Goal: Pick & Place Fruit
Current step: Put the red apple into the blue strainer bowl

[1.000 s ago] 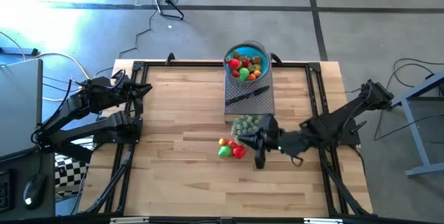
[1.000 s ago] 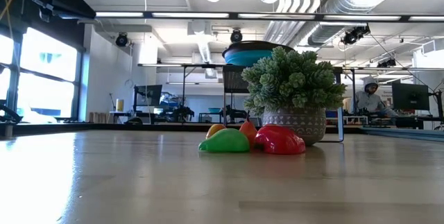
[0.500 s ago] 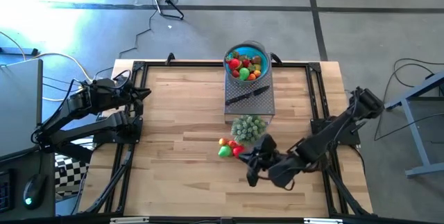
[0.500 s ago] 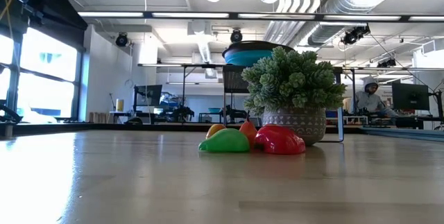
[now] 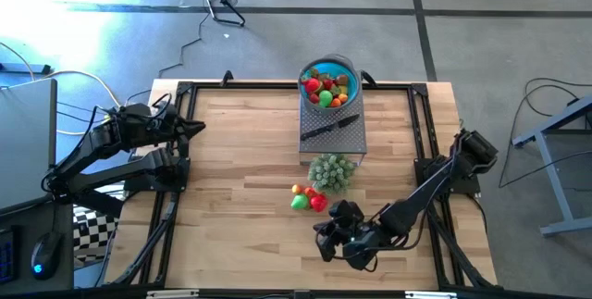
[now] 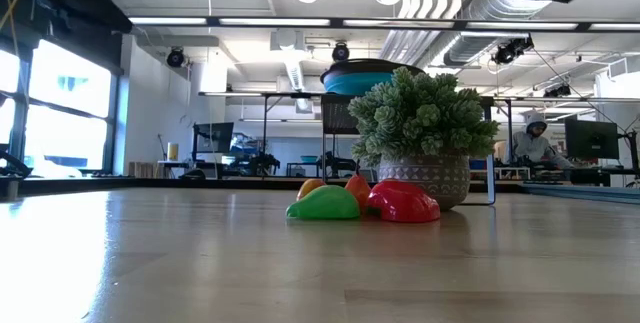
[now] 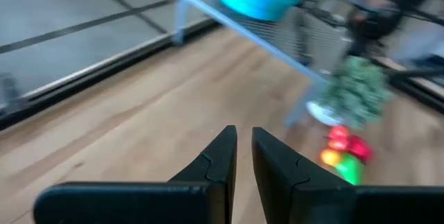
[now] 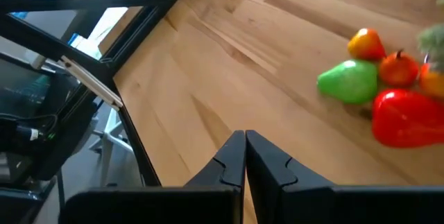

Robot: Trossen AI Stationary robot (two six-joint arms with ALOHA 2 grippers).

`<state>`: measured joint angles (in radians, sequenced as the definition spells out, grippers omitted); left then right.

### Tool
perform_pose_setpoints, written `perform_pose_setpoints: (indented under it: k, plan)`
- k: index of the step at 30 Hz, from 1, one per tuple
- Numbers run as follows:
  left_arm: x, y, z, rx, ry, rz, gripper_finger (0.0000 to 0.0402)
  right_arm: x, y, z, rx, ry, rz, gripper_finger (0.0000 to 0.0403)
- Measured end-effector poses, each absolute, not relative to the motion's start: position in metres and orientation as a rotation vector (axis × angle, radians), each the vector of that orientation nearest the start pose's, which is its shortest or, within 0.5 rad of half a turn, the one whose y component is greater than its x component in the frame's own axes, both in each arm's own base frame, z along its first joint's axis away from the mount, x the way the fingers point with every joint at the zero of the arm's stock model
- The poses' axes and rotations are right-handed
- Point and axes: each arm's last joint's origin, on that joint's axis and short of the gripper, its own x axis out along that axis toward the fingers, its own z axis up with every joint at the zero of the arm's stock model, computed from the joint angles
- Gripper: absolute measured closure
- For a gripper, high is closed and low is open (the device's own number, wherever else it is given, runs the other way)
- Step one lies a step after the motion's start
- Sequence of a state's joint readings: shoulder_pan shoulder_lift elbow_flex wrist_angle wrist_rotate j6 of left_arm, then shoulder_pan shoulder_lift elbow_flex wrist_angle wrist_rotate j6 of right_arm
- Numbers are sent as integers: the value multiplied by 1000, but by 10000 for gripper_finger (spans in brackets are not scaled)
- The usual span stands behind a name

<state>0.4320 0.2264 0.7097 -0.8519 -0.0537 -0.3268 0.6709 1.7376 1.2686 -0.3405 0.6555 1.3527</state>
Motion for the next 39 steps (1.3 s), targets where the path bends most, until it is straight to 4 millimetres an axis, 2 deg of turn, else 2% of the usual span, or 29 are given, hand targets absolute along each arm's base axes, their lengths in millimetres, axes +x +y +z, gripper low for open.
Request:
perform_pose_setpoints:
  k: [4, 13, 19, 23, 29, 34, 39]
  plan:
    - [40, 17, 298, -386, 259, 443, 358, 302, 222, 233, 830, 517, -414, 399]
    - [40, 17, 299, -355, 256, 440, 358, 291, 231, 231, 790, 510, -435, 400]
    - [50, 23, 285, -351, 261, 462, 358, 284, 230, 222, 737, 560, -492, 400]
    - [55, 26, 275, -358, 269, 485, 358, 285, 233, 210, 698, 620, -490, 399]
    - [58, 27, 268, -363, 283, 490, 358, 291, 240, 178, 701, 731, -512, 400]
    - [58, 27, 268, -363, 283, 491, 358, 295, 241, 159, 715, 680, -592, 400]
    - [58, 27, 268, -363, 283, 491, 358, 297, 236, 159, 686, 504, -670, 400]
